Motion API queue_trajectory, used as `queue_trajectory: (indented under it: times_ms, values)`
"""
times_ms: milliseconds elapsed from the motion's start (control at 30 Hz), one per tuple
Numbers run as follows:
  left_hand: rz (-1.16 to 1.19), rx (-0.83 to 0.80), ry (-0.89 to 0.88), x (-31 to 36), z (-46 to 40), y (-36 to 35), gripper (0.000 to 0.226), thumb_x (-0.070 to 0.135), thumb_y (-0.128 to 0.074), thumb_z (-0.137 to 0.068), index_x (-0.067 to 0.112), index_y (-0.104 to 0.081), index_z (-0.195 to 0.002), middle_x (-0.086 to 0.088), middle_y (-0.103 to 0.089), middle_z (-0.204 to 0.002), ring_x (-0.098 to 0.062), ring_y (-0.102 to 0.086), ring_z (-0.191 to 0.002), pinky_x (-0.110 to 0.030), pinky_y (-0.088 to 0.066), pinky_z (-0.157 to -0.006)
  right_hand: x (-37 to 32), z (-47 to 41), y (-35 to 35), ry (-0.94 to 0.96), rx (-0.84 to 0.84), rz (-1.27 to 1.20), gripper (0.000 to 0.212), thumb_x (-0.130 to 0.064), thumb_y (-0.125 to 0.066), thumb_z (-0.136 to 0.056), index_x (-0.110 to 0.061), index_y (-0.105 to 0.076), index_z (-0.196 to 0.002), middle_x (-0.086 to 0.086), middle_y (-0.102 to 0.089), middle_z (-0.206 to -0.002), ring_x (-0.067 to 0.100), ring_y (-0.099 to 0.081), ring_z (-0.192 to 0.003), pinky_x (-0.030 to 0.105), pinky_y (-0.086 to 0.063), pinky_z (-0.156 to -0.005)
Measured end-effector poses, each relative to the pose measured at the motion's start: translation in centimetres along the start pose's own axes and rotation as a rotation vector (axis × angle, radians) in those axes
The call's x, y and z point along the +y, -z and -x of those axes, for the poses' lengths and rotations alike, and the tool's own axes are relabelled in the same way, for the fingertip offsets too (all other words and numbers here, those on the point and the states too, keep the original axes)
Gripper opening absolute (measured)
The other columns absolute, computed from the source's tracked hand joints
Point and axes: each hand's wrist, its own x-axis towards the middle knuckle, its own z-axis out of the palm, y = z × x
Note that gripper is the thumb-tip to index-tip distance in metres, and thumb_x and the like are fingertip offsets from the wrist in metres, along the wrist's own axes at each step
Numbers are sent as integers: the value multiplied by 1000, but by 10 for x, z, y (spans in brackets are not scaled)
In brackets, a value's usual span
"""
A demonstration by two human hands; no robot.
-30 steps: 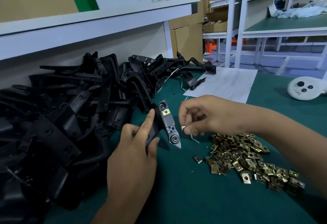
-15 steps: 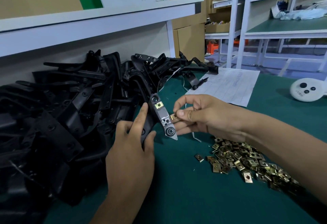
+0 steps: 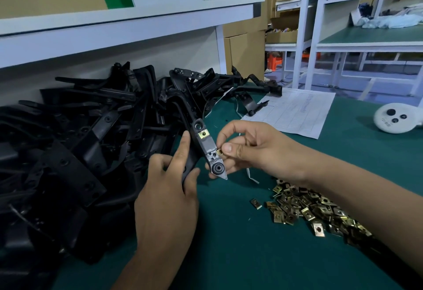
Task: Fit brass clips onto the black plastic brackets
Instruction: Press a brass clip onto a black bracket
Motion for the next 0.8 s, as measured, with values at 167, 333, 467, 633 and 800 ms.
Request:
queue_trajectory:
  times_ms: [167, 333, 467, 633, 800]
  values:
    - [-9, -8, 7, 1, 1, 2, 70, 44, -60, -98, 59, -23, -156, 17, -34, -97, 0, -51, -77, -25, -40, -47, -5, 3, -3, 31, 22, 173, 4, -3, -53, -106, 0, -57, -106, 11, -78, -86, 20, -77, -85, 26, -59, -81]
    - [-76, -25, -35, 1, 2, 4, 68, 37, -62, -99, 50, -31, -158, 14, -38, -99, -5, -46, -61, -26, -36, -41, -10, 5, -5, -48, 31, 169, 2, -3, -56, -104, -1, -56, -106, 17, -78, -89, 24, -79, -88, 27, -61, -83]
    - [-149, -29, -33, 4, 3, 7, 65, 38, -58, -100, 47, -32, -159, 11, -39, -102, -12, -49, -64, -31, -45, -47, -8, 3, -10, -105, 95, 205, 6, -3, -59, -103, -7, -53, -102, 5, -72, -72, 23, -78, -80, 24, -60, -71]
    - [-149, -27, 17, 9, 5, 6, 66, 43, -54, -101, 56, -21, -158, 14, -32, -101, -13, -50, -71, -27, -30, -50, -1, 1, -26, -59, 140, 182, 10, -7, -57, -105, -9, -48, -103, 27, -75, -90, 48, -74, -93, 68, -52, -93]
    - [46, 12, -63, -1, 1, 4, 83, 15, -65, -90, 50, -32, -158, 16, -41, -101, -9, -50, -78, -28, -43, -52, -10, 3, -22, -113, -13, -95, 10, -6, -56, -105, -8, -46, -105, 25, -77, -102, 42, -77, -95, 46, -62, -89]
